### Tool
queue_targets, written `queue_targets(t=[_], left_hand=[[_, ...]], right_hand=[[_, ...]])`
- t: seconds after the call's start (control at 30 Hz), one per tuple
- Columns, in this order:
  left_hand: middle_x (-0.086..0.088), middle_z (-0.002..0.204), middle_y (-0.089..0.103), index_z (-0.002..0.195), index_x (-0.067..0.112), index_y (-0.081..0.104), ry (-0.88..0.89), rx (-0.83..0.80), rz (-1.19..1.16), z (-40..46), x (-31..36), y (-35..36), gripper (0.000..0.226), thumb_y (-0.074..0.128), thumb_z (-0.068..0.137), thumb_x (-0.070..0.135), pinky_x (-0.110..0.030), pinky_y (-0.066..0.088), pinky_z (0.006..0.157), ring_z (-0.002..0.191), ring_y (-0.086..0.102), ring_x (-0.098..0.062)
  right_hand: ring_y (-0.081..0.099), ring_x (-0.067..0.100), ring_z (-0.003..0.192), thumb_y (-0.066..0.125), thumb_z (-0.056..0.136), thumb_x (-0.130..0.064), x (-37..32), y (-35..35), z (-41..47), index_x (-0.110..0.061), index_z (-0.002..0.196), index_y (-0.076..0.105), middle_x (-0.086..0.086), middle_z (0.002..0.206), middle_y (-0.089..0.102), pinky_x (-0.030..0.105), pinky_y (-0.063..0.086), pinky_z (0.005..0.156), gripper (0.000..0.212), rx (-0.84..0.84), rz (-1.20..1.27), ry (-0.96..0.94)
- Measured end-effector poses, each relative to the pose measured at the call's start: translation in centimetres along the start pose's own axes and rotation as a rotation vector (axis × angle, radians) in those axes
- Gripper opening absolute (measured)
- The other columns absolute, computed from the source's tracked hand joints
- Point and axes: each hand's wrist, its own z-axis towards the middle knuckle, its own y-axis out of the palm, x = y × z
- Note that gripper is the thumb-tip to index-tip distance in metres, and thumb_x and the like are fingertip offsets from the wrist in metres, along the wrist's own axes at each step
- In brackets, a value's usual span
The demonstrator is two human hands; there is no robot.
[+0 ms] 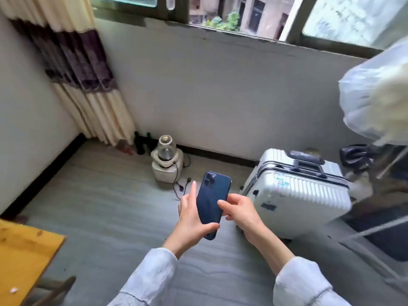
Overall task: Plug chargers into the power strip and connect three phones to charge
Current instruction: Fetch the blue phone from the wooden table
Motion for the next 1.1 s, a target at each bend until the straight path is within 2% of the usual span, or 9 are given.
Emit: queue_targets(t=[0.1,0.17,0.23,0.33,0.47,0.67,0.83,0.93,1.1], left_hand=[[0.006,0.113,0.041,0.131,0.036,0.031,0.080,-0.216,-0.098,1.6,4.8,7.8,0.075,0.073,0.071,0.021,-0.018,0.048,0.078,0.103,0.050,-0.011],[-0.003,0.107,0.054,0.119,0.028,0.050,0.101,-0.359,-0.167,2.3,7.8,12.7,0.041,0.064,0.082,0.014,-0.020,0.053,0.076,0.092,0.057,-0.012],[-0.005,0.095,0.060,0.112,0.016,0.057,0.099,-0.514,-0.186,2.9,10.5,17.5,0.026,0.058,0.087,0.012,-0.022,0.054,0.072,0.084,0.059,-0.013],[-0.012,0.089,0.061,0.097,0.012,0.060,0.116,-0.695,-0.171,3.5,14.0,25.0,0.010,0.055,0.088,0.009,-0.021,0.053,0.062,0.078,0.064,-0.011],[-0.002,0.088,0.069,0.090,0.013,0.059,0.137,-0.875,-0.156,4.1,18.1,35.2,0.006,0.056,0.088,0.010,-0.022,0.053,0.060,0.077,0.068,-0.008],[-0.002,0.090,0.074,0.096,0.009,0.058,0.177,-1.115,-0.089,5.7,24.3,51.1,0.009,0.056,0.088,0.013,-0.028,0.056,0.062,0.083,0.069,-0.015],[-0.001,0.089,0.074,0.090,0.012,0.058,0.194,-1.284,-0.039,6.0,29.0,64.4,0.004,0.055,0.088,0.011,-0.033,0.058,0.068,0.083,0.069,-0.015],[0.001,0.089,0.073,0.092,0.013,0.059,0.146,-1.388,0.015,4.7,30.7,72.0,0.005,0.056,0.088,0.012,-0.037,0.056,0.074,0.085,0.068,-0.016],[-0.002,0.090,0.072,0.096,0.011,0.059,0.106,-1.535,0.117,-0.1,32.0,83.9,0.009,0.055,0.089,0.012,-0.029,0.056,0.065,0.084,0.069,-0.017]], right_hand=[[0.057,-0.007,0.053,0.055,0.085,-0.009,3.3,-10.1,-3.8,-0.020,0.072,0.067,-0.011,0.066,0.067,0.007,0.042,0.051,0.021,0.215,0.092,-0.008],[0.056,-0.005,0.058,0.054,0.087,-0.011,5.6,-15.9,-6.5,-0.015,0.081,0.067,-0.005,0.075,0.068,0.008,0.043,0.055,0.015,0.327,0.145,0.006],[0.059,0.005,0.070,0.053,0.089,-0.013,7.9,-20.7,-9.2,-0.012,0.089,0.067,0.002,0.085,0.068,0.019,0.047,0.066,0.015,0.404,0.211,0.032],[0.063,0.015,0.083,0.051,0.090,-0.012,11.2,-26.5,-12.7,-0.006,0.101,0.065,0.008,0.096,0.069,0.034,0.052,0.078,0.019,0.537,0.349,0.064],[0.065,0.019,0.083,0.053,0.089,-0.012,15.1,-33.5,-16.3,-0.004,0.100,0.064,0.010,0.096,0.069,0.039,0.052,0.080,0.018,0.750,0.497,0.094],[0.065,0.013,0.067,0.057,0.086,-0.011,21.4,-45.6,-19.9,-0.010,0.082,0.061,0.002,0.079,0.069,0.026,0.052,0.060,0.006,1.020,0.652,0.103],[0.061,0.015,0.070,0.057,0.086,-0.013,25.8,-55.3,-23.4,-0.010,0.081,0.058,0.004,0.081,0.066,0.033,0.049,0.071,0.006,1.163,0.715,0.124],[0.059,0.015,0.067,0.054,0.087,-0.010,28.9,-59.5,-26.7,-0.007,0.085,0.060,0.004,0.080,0.064,0.032,0.049,0.069,0.007,1.253,0.781,0.139],[0.062,0.021,0.075,0.053,0.089,-0.013,35.3,-65.0,-33.4,-0.002,0.099,0.062,0.010,0.088,0.065,0.030,0.054,0.070,0.018,1.433,0.890,0.200]])
